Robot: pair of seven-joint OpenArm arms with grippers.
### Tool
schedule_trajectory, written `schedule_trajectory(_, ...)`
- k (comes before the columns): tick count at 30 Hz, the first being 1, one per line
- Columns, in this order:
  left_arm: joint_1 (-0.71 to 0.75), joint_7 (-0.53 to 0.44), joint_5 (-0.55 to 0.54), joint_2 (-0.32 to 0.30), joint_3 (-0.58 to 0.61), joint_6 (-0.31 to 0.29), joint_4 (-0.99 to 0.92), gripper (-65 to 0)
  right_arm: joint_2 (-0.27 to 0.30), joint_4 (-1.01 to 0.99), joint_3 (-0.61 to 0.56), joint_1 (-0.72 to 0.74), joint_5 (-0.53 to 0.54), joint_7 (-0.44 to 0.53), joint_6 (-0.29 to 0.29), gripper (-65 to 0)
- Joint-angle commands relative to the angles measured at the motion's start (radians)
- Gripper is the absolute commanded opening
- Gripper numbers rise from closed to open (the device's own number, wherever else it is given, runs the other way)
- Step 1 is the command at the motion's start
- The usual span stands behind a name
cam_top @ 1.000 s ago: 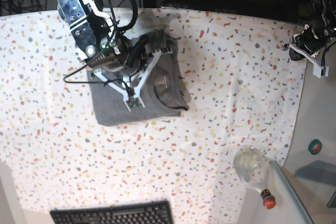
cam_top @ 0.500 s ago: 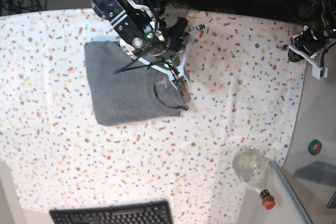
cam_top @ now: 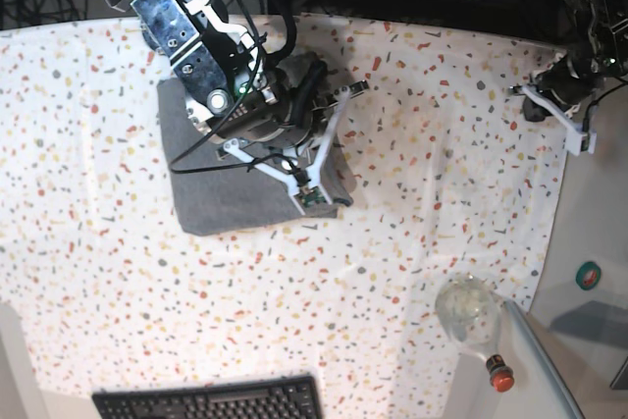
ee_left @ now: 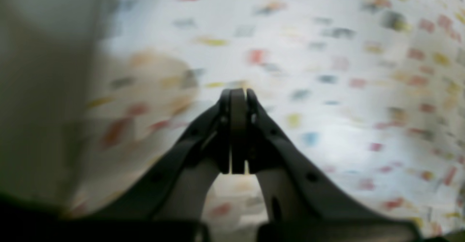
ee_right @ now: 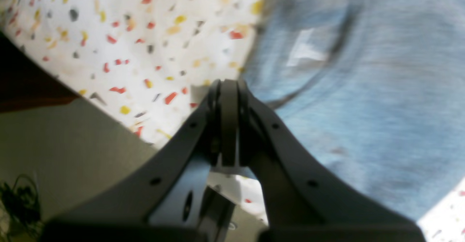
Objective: Layout the t-shirt on the table in an organized manner, then fold the t-shirt properly
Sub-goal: 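Press the folded stack with the right gripper and move the left gripper to its edge, then grasp the stack's edge with the left gripper and fold it over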
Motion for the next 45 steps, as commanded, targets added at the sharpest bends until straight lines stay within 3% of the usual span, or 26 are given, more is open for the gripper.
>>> schedule_trajectory(1,-0.014,-0.024,-0.026,0.017,0.035,-0.015,0.068,-65.0,0.002,0.014,0.045,0.013,-0.009,0.013,0.0,-65.0)
schedule_trajectory(4,-0.055,-0.02,-0.026,0.087,0.127,-0.014,0.14,-65.0,0.025,0.02,0.119,-0.001,-0.006,0.013,0.002,-65.0)
schedule_trajectory(6,-0.118,0.032,-0.023,0.14,0.176,-0.011,0.12,-65.0,0.048,0.023,0.139,-0.013,-0.004,0.013,0.002,-65.0)
schedule_trajectory(9,-0.224,0.114,-0.024,0.211,0.215,-0.011,0.038,-29.9,0.086,0.037,0.14,-0.027,-0.004,0.013,0.002,-65.0)
schedule_trajectory(10,-0.247,0.117,-0.024,0.234,0.218,-0.011,0.02,-21.1,0.094,0.044,0.14,-0.035,-0.004,0.013,0.002,-65.0)
schedule_trajectory(12,-0.281,0.118,-0.024,0.272,0.219,-0.011,-0.014,-7.6,0.106,0.06,0.14,-0.053,-0.004,0.013,0.002,-65.0)
schedule_trajectory(13,-0.298,0.118,-0.024,0.291,0.221,-0.011,-0.034,-5.1,0.108,0.064,0.14,-0.064,-0.004,0.013,0.002,-65.0)
schedule_trajectory(19,-0.421,0.118,-0.024,0.375,0.221,-0.011,-0.189,-11.2,0.108,0.063,0.14,-0.095,-0.004,0.013,0.002,-65.0)
schedule_trajectory(24,-0.47,0.117,-0.024,0.4,0.221,-0.011,-0.253,-20.2,0.108,0.063,0.14,-0.095,-0.004,0.013,0.002,-65.0)
schedule_trajectory(31,-0.493,0.111,-0.021,0.406,0.282,-0.011,-0.318,-41.6,0.108,0.063,0.14,-0.095,-0.004,0.013,0.002,-65.0)
schedule_trajectory(34,-0.491,0.058,-0.024,0.406,0.314,-0.011,-0.325,-50.7,0.108,0.063,0.14,-0.096,-0.004,0.013,0.002,-65.0)
schedule_trajectory(37,-0.493,0.045,-0.024,0.406,0.324,-0.011,-0.328,-65.0,0.108,0.063,0.14,-0.105,-0.004,0.013,0.002,-65.0)
schedule_trajectory(45,-0.502,0.049,-0.024,0.407,0.39,-0.009,-0.259,-65.0,0.125,0.063,0.142,-0.107,-0.006,0.014,0.002,-65.0)
